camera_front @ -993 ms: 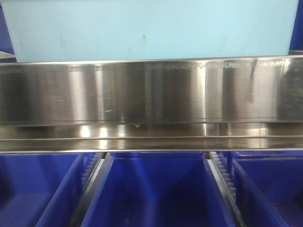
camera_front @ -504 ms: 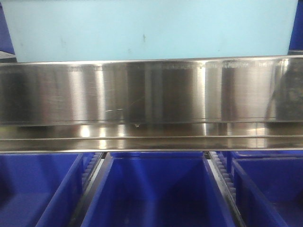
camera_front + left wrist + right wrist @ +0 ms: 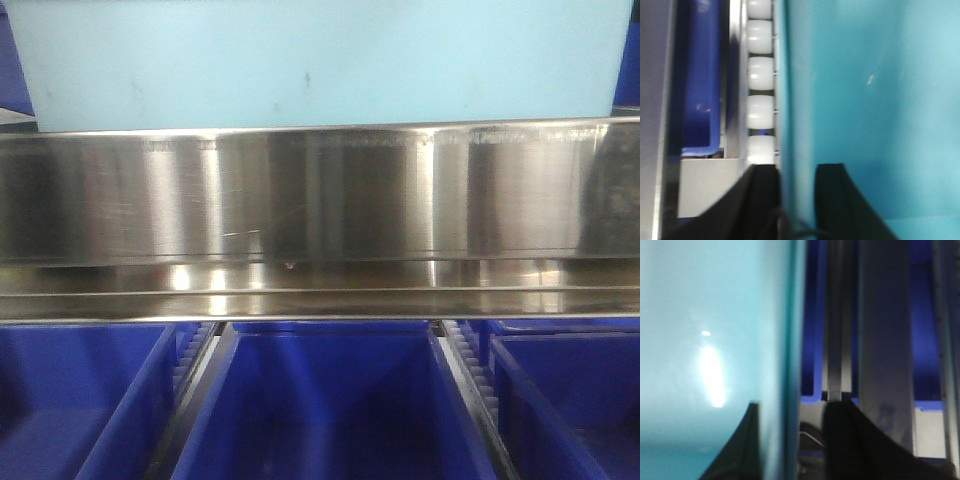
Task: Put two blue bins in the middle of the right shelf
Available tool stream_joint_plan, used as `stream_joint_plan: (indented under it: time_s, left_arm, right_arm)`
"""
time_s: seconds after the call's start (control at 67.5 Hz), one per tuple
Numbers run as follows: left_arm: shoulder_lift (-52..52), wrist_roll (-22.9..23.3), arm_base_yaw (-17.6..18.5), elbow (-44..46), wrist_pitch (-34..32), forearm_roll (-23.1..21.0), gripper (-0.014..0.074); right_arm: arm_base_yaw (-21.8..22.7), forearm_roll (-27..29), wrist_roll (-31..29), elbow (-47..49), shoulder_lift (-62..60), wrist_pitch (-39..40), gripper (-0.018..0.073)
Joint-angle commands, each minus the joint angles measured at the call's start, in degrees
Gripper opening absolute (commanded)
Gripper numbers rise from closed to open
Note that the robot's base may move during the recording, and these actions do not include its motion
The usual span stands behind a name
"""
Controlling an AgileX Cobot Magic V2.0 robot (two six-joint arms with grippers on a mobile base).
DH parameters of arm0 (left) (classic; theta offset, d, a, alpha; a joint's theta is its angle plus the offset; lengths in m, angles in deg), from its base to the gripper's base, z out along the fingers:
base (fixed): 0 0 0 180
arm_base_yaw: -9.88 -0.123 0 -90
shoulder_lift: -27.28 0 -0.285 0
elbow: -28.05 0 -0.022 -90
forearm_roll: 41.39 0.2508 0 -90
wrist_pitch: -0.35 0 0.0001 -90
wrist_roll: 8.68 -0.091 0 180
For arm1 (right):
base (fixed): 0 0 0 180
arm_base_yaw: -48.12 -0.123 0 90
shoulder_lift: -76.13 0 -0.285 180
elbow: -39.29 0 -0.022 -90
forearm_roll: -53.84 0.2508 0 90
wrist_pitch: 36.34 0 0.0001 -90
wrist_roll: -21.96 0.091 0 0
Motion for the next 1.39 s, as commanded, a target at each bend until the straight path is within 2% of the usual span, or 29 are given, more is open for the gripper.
stream_joint_plan:
  time_s: [0.0,0.044,0.089,0.8,0.889,1.023,1.097,1.379]
  left_arm:
    - [0.14,0.39,-0.12,0.03,-0.82,-1.17,-0.0014]
    - [0.14,0.39,-0.12,0.03,-0.82,-1.17,-0.0060]
    - [0.14,0.39,-0.12,0.03,-0.82,-1.17,-0.0112]
    - [0.14,0.39,-0.12,0.03,-0.82,-1.30,-0.0111]
    - [0.14,0.39,-0.12,0.03,-0.82,-1.30,-0.0111]
    - [0.14,0.28,-0.12,0.03,-0.82,-1.19,-0.0111]
    - [0.14,0.28,-0.12,0.03,-0.82,-1.19,-0.0111]
    - [0.14,0.28,-0.12,0.03,-0.82,-1.19,-0.0111]
  right_arm:
    - [0.16,-0.21,0.08,-0.16,-0.33,1.01,-0.0076]
    - [0.16,-0.21,0.08,-0.16,-0.33,1.01,-0.0167]
    - [0.16,-0.21,-0.23,-0.16,-0.33,1.01,-0.0162]
    - [0.16,0.04,-2.33,-0.16,-0.33,1.01,-0.0157]
    - [0.16,0.04,-2.33,-0.16,-0.33,1.01,-0.0087]
    - [0.16,0.04,-2.33,-0.16,-0.33,1.01,0.0137]
    - [0.16,0.16,-2.33,-0.16,-0.44,1.01,0.0225]
    - [0.16,1.40,-2.33,0.09,-1.79,1.01,0.0244]
